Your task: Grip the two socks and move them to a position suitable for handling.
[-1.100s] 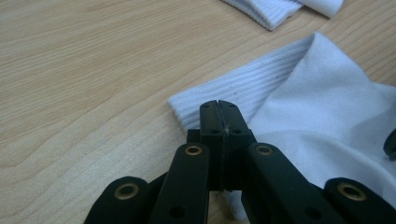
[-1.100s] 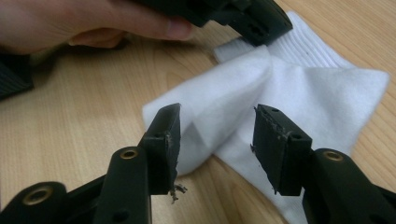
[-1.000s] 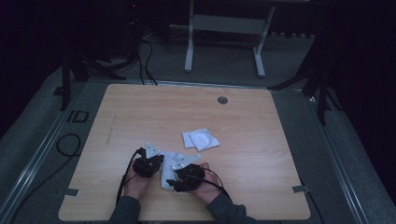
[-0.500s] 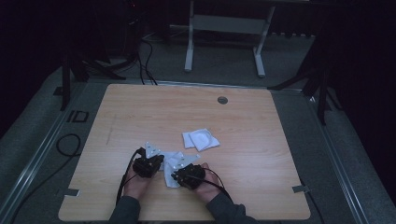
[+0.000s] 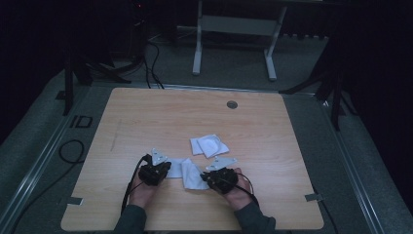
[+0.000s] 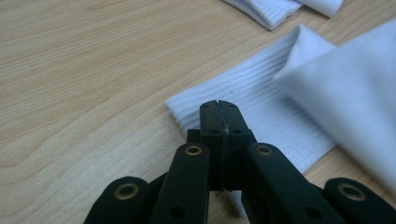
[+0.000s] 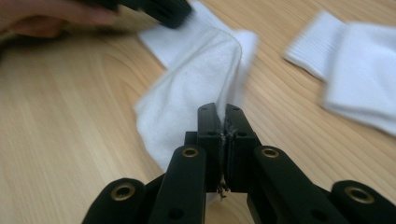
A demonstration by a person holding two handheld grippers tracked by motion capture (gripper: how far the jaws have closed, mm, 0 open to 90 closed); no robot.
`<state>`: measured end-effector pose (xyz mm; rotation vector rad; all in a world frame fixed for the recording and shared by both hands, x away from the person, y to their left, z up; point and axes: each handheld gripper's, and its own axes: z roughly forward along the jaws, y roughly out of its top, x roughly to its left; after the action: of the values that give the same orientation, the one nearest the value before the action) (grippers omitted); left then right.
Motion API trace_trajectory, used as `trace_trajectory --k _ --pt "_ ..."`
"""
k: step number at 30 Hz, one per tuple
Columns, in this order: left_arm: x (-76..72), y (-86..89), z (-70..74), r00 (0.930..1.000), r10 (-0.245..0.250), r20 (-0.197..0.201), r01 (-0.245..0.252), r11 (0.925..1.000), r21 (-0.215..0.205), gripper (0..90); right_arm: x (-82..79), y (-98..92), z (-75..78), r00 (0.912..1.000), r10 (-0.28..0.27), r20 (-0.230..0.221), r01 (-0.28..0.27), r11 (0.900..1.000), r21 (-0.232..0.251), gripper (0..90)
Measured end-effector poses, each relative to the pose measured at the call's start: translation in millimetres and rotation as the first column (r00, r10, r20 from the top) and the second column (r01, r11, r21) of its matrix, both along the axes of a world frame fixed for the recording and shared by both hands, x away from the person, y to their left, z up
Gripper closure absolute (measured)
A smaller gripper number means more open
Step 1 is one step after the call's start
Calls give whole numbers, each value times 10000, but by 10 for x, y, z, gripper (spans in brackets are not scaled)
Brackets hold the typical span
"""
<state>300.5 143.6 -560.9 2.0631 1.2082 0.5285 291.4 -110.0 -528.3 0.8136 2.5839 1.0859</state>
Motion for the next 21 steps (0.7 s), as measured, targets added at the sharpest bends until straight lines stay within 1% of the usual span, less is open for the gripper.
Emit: trace_trajectory --k 1,2,3,5,10,11,12,14,16,20,21 --pt "0 0 1 10000 -5 1 5 10000 11 896 8 -66 -2 9999 -115 -61 115 9999 50 872" --pt "0 0 1 10000 -5 1 5 10000 11 896 8 -66 -2 9999 -115 -61 115 9999 50 872" --pt "-1 -1 1 10000 0 -5 0 10000 13 896 28 -194 -7 9989 -345 -330 354 9990 268 871" --pt "-1 -1 1 10000 -12 -2 12 10000 24 896 45 -312 -9 9968 -602 -529 625 9972 422 871" --pt "-2 5 7 10000 -64 -39 64 10000 67 896 71 -537 21 9933 -1016 -555 1045 9931 532 869" --pt "-2 5 7 10000 -64 -39 64 10000 67 896 71 -537 21 9933 -1016 -555 1045 9931 532 869" --pt "-4 6 11 9999 -87 -52 87 9999 109 896 75 -613 38 9921 -1084 -631 1123 9917 626 868" --pt "-6 2 12 10000 -96 -25 97 9999 124 896 69 -684 52 9910 -1155 -679 1202 9903 701 867" --pt "-9 -3 18 9999 -145 -21 145 9996 259 896 61 -747 65 9897 -1245 -711 1298 9887 748 867" --pt "-9 -2 21 9999 -171 -17 171 9994 315 896 59 -850 79 9871 -1438 -705 1491 9859 766 867" --pt "-9 -1 21 9999 -162 -13 163 9994 314 896 59 -850 79 9871 -1438 -705 1491 9859 766 867"
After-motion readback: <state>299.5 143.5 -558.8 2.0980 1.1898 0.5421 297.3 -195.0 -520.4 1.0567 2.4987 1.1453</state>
